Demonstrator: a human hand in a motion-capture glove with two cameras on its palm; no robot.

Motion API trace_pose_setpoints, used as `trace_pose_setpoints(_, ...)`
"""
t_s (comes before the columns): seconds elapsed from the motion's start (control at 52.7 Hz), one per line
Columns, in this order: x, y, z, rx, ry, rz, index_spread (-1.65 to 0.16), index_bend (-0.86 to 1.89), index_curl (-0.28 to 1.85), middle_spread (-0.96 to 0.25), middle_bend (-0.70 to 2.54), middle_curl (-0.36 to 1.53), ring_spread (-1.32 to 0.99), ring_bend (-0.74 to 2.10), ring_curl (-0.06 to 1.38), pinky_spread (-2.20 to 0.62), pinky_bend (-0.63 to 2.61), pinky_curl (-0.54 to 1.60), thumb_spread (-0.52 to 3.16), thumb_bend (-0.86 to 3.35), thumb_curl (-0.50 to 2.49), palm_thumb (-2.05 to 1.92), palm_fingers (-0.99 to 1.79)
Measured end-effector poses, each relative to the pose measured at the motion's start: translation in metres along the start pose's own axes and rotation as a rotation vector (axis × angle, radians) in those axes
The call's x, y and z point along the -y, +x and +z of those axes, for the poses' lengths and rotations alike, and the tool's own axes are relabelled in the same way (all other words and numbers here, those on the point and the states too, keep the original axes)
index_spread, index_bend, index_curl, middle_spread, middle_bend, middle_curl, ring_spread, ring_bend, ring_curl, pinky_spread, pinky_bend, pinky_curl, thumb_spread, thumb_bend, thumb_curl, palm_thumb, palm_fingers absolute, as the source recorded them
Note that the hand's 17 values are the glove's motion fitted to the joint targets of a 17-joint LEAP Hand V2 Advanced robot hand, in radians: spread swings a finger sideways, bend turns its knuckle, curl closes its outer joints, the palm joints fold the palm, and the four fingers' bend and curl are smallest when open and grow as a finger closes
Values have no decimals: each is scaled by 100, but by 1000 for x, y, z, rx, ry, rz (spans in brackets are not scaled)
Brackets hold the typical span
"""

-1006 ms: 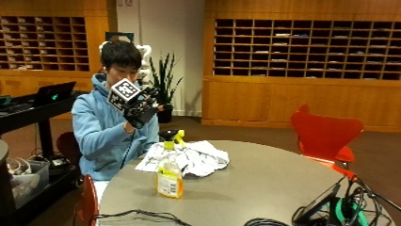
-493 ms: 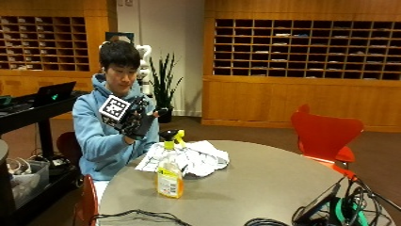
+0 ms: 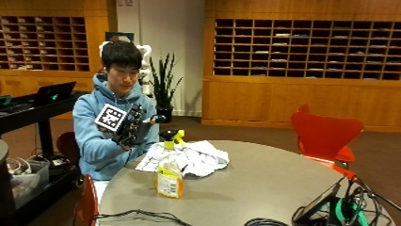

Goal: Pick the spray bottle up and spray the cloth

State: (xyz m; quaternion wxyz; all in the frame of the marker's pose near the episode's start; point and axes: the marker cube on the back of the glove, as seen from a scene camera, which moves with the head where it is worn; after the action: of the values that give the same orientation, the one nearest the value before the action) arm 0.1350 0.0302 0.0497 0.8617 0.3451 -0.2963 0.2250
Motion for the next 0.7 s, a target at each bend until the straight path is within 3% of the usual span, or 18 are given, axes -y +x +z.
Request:
trace_pose_setpoints(0.512, 32, 51, 45, 94, -160, 186, -16, 10, 17, 11, 25, 34, 17, 51, 28, 24, 62, 35, 104, -3, 43, 69, 17)
trace_pose_setpoints(0.702, 61, 68, 77, 146, -111, 270, -16, 10, 17, 10, 27, 34, 16, 52, 29, 24, 61, 35, 103, -2, 43, 68, 20)
